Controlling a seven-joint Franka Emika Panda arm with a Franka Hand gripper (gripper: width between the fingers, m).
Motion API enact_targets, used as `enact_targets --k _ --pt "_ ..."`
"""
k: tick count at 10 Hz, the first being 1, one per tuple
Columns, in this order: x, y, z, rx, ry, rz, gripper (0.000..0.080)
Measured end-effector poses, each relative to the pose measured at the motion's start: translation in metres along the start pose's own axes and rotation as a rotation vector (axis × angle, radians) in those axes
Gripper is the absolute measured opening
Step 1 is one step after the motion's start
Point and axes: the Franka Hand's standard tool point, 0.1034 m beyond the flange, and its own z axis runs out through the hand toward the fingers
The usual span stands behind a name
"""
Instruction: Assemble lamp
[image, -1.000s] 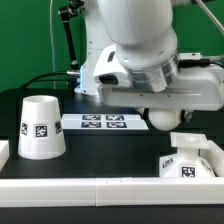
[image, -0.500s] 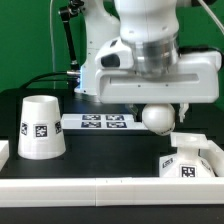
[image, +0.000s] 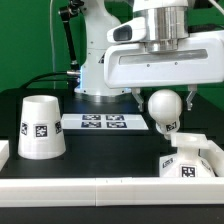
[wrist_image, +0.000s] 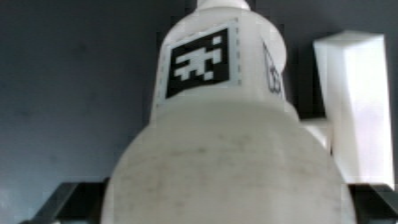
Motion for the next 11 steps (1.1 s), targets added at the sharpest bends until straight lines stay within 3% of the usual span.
enact_targets --k 2,4,5,9,10,11 --pt "-0.004 -0.012 -0.009 0.0 0.104 -0.086 0.0579" --pt "0.003 -0.029 -0.034 0.007 0.152 -0.188 0.0579" --pt "0.002 -0.033 -0.033 0.003 0.153 -0.231 0.0579" --pt "0.001 -0.031 -0.032 0.003 0.15 -0.226 0.0579" --pt "0.007 -0.032 -0.04 0.003 0.153 -0.251 0.0579" --pt "0.021 -0.034 -0.058 0.013 0.167 -0.26 0.0579"
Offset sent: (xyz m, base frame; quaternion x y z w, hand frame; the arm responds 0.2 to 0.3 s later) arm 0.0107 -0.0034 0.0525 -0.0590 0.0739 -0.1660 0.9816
